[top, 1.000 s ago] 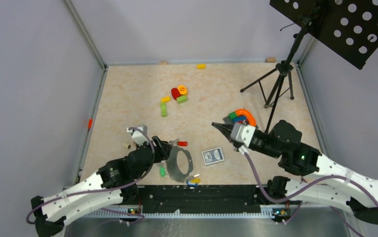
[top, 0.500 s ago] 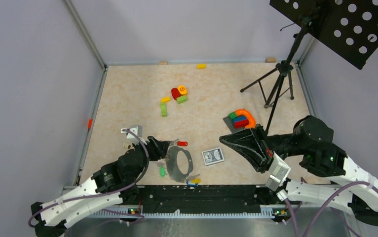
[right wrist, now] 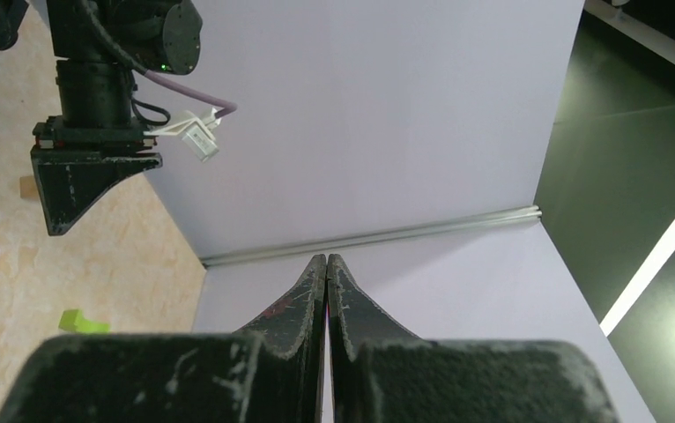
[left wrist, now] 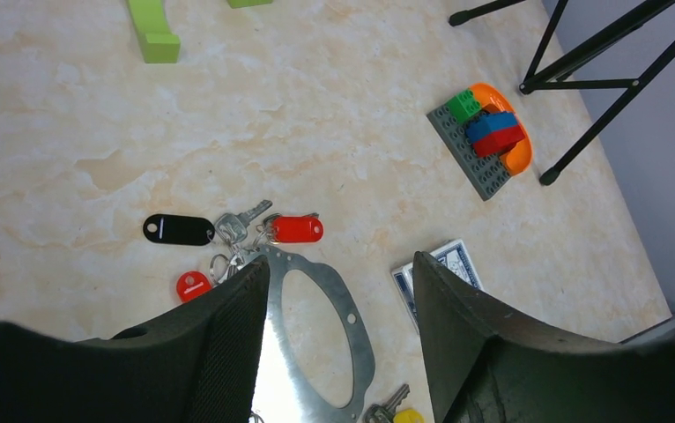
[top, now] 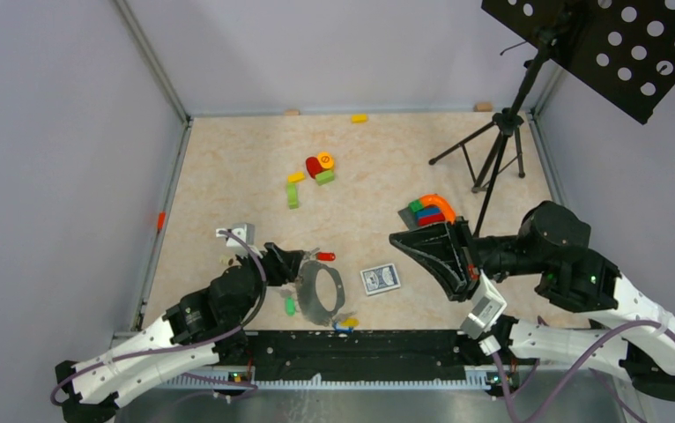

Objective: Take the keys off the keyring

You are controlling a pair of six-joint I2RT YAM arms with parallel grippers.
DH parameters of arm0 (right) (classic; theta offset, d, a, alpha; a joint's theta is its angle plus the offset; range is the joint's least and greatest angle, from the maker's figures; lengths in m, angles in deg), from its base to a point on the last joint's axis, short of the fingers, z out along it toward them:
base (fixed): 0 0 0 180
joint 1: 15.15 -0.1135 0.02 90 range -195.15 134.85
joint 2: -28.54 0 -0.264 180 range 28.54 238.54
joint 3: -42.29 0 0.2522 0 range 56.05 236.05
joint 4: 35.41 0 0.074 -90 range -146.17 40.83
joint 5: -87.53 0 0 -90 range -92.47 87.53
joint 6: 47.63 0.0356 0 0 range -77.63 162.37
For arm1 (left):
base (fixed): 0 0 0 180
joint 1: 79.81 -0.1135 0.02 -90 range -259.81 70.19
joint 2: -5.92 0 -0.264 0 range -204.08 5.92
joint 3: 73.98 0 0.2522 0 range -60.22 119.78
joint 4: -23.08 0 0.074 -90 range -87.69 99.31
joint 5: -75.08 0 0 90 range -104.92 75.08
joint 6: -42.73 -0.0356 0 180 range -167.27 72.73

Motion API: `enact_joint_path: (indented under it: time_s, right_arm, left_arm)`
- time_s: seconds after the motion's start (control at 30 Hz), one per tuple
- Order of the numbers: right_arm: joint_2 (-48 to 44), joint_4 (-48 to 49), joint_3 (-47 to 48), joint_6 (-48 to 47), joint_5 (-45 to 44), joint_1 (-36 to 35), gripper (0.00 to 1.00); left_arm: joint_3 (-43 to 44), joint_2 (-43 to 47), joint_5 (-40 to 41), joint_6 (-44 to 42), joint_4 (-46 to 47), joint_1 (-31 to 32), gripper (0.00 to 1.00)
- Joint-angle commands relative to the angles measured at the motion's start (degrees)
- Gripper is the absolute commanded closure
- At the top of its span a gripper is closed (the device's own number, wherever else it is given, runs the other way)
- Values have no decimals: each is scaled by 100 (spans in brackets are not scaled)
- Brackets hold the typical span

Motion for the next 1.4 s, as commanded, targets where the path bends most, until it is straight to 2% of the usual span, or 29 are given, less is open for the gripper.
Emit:
enact_joint_path:
  time_s: [0.0,0.13,0.43,0.53,0.63,0.73,0.8,0.93,1.03,1.1,1.2,1.3,1.37]
  right_arm:
    - [-129,491,-48,313,265,-51,100]
    - [-159,796,-129,896,386,-48,100]
    - [-205,783,-342,1000,411,-51,100]
    - [-194,822,-418,1289,112,-48,100]
    - [-111,1267,-635,2803,-504,-51,100]
    - [68,1456,-845,4213,-767,-51,100]
    - [47,1956,-1285,5068,-814,-54,100]
    - [-143,3227,-2353,6748,-931,-49,93]
    - [-136,3617,-2797,8273,-1609,-50,93]
    - [-11,3350,-2869,9259,-2531,-56,92]
    - [425,2073,-2553,10196,-4025,-53,84]
    - [929,1021,-2314,10798,-4728,-53,79]
    - [1161,710,-2333,11077,-4792,-53,78]
  left_arm:
    - [7,-7,183,206,62,-7,35]
    - [35,-63,195,339,-28,-11,35]
    - [65,-102,208,373,-88,-7,33]
    - [120,-113,414,718,-370,-5,31]
    - [228,-213,576,1340,-843,-7,31]
    - [281,-450,568,1993,-1276,-10,31]
    - [245,-720,425,2230,-1326,-10,32]
    - [201,-1445,183,2728,-1374,-9,34]
    - [283,-2021,102,3014,-1450,-7,35]
    - [387,-2307,101,3203,-1571,-11,36]
    - [487,-2585,162,3324,-1685,-9,36]
    - [496,-2674,201,3334,-1652,-9,36]
    - [457,-2701,187,3402,-1614,-8,37]
